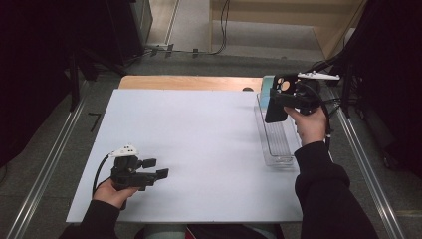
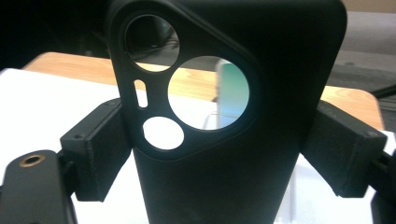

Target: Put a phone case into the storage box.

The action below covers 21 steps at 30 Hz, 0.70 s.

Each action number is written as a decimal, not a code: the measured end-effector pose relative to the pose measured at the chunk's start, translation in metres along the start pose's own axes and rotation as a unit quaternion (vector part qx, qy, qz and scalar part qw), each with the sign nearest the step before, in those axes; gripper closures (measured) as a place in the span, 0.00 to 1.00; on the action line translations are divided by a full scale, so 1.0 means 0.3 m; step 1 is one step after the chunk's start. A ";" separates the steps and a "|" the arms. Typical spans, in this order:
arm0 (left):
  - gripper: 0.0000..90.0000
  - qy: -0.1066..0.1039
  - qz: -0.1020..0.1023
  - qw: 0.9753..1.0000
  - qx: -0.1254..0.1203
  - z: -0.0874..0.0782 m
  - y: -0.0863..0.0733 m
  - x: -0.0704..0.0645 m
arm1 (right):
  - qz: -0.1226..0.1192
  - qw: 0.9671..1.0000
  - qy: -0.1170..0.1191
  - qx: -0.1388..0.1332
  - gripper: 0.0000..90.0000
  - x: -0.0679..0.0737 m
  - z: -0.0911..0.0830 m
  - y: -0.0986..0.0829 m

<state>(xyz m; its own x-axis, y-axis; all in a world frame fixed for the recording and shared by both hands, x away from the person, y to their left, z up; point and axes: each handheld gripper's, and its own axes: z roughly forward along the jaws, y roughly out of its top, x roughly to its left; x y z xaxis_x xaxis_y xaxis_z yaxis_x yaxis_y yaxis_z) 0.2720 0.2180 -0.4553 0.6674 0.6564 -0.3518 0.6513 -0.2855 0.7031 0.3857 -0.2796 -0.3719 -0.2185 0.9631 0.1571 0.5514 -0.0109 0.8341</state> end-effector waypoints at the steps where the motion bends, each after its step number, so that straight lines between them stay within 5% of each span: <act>1: 0.32 0.000 -0.001 1.000 0.002 0.004 -0.001 -0.002 | -0.003 1.000 -0.010 0.000 0.14 -0.005 0.014 -0.001; 14: 0.32 -0.005 0.010 1.000 0.010 0.016 -0.002 -0.019 | -0.007 0.999 -0.047 -0.010 0.13 -0.035 0.146 0.003; 21: 0.32 -0.005 0.009 1.000 0.011 0.023 -0.003 -0.022 | 0.016 0.999 -0.049 0.008 0.13 -0.052 0.220 -0.013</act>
<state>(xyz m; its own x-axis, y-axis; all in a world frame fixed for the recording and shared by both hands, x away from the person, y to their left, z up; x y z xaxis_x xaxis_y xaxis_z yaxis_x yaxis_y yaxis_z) 0.2696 0.2092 -0.4578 0.6835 0.6431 -0.3454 0.6465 -0.3136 0.6955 0.4400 -0.2768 -0.4125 -0.1207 0.9840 0.1309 0.5707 -0.0391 0.8202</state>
